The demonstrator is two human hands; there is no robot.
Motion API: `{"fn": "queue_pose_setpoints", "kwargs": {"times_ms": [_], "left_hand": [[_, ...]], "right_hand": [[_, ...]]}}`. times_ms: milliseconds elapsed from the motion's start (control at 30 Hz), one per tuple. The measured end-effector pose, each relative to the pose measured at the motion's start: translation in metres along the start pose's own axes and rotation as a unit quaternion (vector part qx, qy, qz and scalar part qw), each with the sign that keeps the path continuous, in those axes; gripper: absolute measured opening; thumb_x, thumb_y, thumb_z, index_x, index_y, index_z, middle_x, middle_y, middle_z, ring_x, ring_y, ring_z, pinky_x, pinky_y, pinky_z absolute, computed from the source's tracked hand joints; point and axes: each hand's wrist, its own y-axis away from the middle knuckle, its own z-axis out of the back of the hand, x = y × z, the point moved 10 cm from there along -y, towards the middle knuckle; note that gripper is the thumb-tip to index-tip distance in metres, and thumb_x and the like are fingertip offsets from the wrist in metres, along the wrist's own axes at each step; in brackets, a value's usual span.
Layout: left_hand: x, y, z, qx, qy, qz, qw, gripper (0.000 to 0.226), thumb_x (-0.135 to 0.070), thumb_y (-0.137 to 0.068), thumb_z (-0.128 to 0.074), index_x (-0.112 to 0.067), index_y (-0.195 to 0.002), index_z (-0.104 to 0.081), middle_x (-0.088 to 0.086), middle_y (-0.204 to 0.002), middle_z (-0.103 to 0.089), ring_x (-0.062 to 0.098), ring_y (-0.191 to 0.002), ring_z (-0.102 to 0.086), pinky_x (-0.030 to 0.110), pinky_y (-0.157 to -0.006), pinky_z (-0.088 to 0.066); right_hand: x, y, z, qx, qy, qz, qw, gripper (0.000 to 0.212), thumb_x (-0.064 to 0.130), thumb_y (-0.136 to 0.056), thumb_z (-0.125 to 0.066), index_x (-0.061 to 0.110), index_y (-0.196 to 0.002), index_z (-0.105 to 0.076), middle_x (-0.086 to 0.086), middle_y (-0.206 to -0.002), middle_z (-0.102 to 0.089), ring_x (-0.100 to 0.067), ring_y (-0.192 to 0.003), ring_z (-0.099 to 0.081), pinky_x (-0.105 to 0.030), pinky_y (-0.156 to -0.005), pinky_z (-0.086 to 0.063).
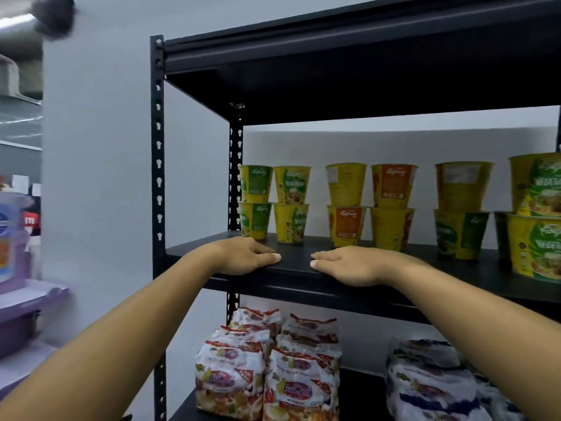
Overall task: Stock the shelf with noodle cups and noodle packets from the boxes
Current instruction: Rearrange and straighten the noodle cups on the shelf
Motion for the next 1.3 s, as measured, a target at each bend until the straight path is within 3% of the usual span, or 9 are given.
{"fn": "queue_pose_setpoints", "kwargs": {"times_ms": [333,533,733,967,1067,1200,1300], "left_hand": [[0.011,0.002,0.004,-0.02,-0.002,-0.027,0.999,0.053,-0.063,-0.103,-0.039,-0.037,-0.147,-0.054,-0.008,-0.149,-0.055,0.016,-0.133,-0.051,0.035,-0.114,-0.036],[0.064,-0.004,0.019,-0.011,-0.015,-0.001,1.0,0.053,-0.063,-0.103,-0.038,-0.036,-0.144,-0.058,-0.007,-0.145,-0.059,0.016,-0.126,-0.054,0.032,-0.107,-0.038],[0.107,-0.035,0.049,-0.062,-0.001,0.019,0.998,0.05,-0.051,-0.103,-0.054,-0.023,-0.144,-0.058,0.003,-0.141,-0.062,0.019,-0.125,-0.056,0.03,-0.101,-0.038],[0.126,-0.092,0.066,-0.128,0.182,0.062,0.973,0.082,-0.044,-0.09,-0.077,-0.013,-0.154,-0.036,0.013,-0.148,-0.053,0.032,-0.132,-0.052,0.044,-0.111,-0.042],[0.138,-0.118,0.07,-0.149,0.275,0.076,0.947,0.101,-0.045,-0.077,-0.088,-0.018,-0.154,-0.027,0.013,-0.149,-0.051,0.035,-0.127,-0.054,0.054,-0.103,-0.05],[0.132,-0.13,0.075,-0.14,0.371,0.065,0.916,0.098,-0.033,-0.08,-0.088,-0.014,-0.153,-0.026,0.013,-0.153,-0.046,0.036,-0.138,-0.048,0.054,-0.11,-0.045],[0.128,-0.139,0.074,-0.11,0.412,0.06,0.903,0.092,-0.033,-0.07,-0.095,-0.018,-0.141,-0.039,0.011,-0.147,-0.052,0.035,-0.134,-0.051,0.057,-0.109,-0.046]], "right_hand": [[0.024,-0.014,-0.004,0.017,0.024,0.022,0.999,0.059,0.064,-0.104,-0.027,0.04,-0.158,-0.029,0.015,-0.166,-0.024,-0.011,-0.153,-0.019,-0.033,-0.122,-0.009],[0.066,-0.045,-0.01,0.023,0.023,0.048,0.998,0.061,0.065,-0.104,-0.026,0.04,-0.159,-0.028,0.016,-0.166,-0.023,-0.011,-0.153,-0.019,-0.038,-0.123,-0.009],[0.089,-0.072,-0.016,0.018,0.01,0.042,0.999,0.062,0.067,-0.103,-0.025,0.042,-0.159,-0.025,0.011,-0.167,-0.021,-0.015,-0.154,-0.018,-0.04,-0.123,-0.01],[0.088,-0.078,-0.019,0.008,0.012,0.016,1.0,0.061,0.072,-0.099,-0.026,0.049,-0.156,-0.029,0.015,-0.166,-0.024,-0.013,-0.153,-0.02,-0.04,-0.122,-0.011],[0.087,-0.077,-0.021,0.008,0.013,0.013,1.0,0.06,0.073,-0.099,-0.025,0.051,-0.155,-0.028,0.017,-0.166,-0.023,-0.013,-0.153,-0.02,-0.04,-0.122,-0.01],[0.087,-0.076,-0.023,0.01,0.013,0.012,1.0,0.06,0.071,-0.1,-0.025,0.05,-0.156,-0.027,0.02,-0.165,-0.022,-0.009,-0.152,-0.021,-0.036,-0.121,-0.011],[0.087,-0.076,-0.022,0.012,0.013,0.014,1.0,0.06,0.07,-0.101,-0.025,0.049,-0.157,-0.026,0.021,-0.165,-0.021,-0.007,-0.152,-0.021,-0.034,-0.121,-0.011]]}}
